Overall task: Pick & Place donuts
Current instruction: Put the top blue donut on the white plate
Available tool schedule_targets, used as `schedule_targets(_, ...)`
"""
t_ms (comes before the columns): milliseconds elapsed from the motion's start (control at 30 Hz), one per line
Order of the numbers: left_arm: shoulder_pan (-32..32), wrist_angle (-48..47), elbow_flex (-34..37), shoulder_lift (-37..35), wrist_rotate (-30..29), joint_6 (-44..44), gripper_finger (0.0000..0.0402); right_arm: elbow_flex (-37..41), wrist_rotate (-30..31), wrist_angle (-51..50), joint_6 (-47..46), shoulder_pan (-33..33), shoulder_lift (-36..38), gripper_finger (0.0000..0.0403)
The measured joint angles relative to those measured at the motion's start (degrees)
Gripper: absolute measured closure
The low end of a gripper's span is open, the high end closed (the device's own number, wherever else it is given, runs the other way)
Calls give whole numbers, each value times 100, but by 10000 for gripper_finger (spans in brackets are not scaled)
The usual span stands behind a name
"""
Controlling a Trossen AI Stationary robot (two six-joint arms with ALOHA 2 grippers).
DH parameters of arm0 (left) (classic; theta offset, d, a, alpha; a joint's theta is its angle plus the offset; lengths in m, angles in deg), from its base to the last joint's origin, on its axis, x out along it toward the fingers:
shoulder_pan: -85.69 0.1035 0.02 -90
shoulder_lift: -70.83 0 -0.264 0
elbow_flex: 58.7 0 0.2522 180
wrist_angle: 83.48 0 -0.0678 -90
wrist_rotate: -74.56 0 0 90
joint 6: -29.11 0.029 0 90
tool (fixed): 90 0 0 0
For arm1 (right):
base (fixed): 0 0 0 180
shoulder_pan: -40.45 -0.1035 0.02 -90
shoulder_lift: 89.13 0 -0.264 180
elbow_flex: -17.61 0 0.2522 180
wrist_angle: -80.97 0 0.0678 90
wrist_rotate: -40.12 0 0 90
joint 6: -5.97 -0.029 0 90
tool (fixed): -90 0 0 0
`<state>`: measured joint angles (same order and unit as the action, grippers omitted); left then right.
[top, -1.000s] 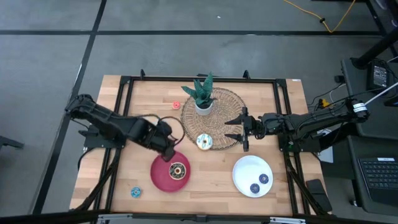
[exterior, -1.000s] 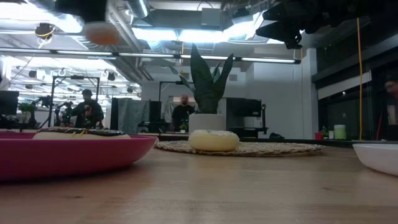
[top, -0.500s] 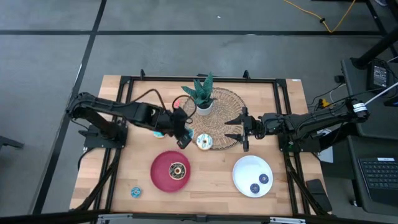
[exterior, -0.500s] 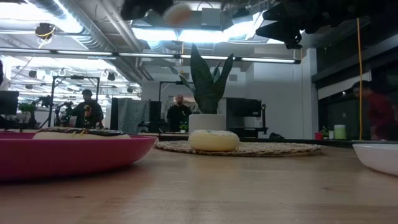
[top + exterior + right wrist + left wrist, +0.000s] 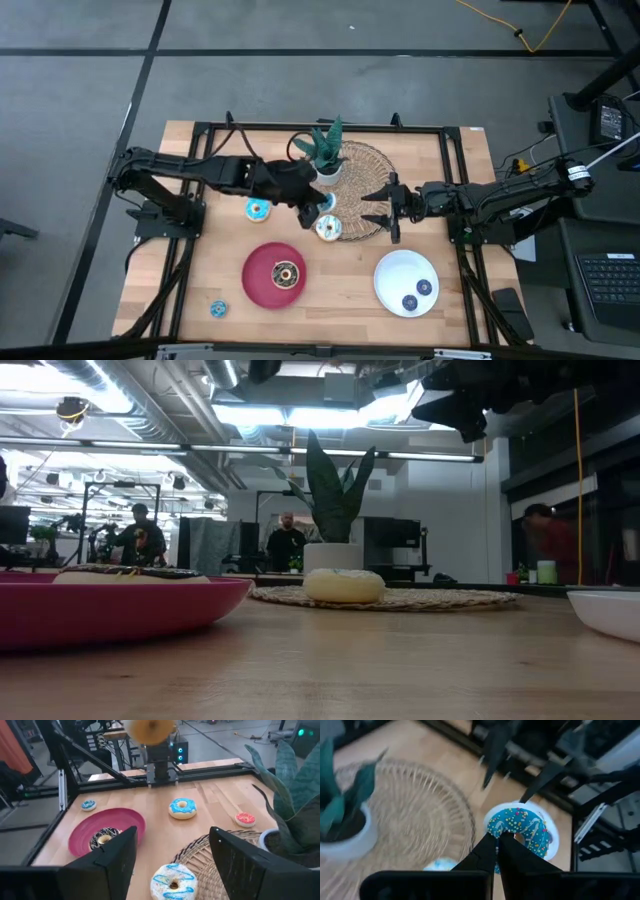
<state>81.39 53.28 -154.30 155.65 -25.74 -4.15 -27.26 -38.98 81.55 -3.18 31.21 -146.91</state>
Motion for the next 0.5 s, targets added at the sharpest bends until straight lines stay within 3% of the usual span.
schedule_targets(200, -3, 583, 0, 0, 20, 546, 394, 0, -31, 364, -107, 0, 0, 155)
schedule_targets(500, -4, 595, 0, 2, -30, 686, 394, 0, -241, 2061, -380, 0, 4, 155)
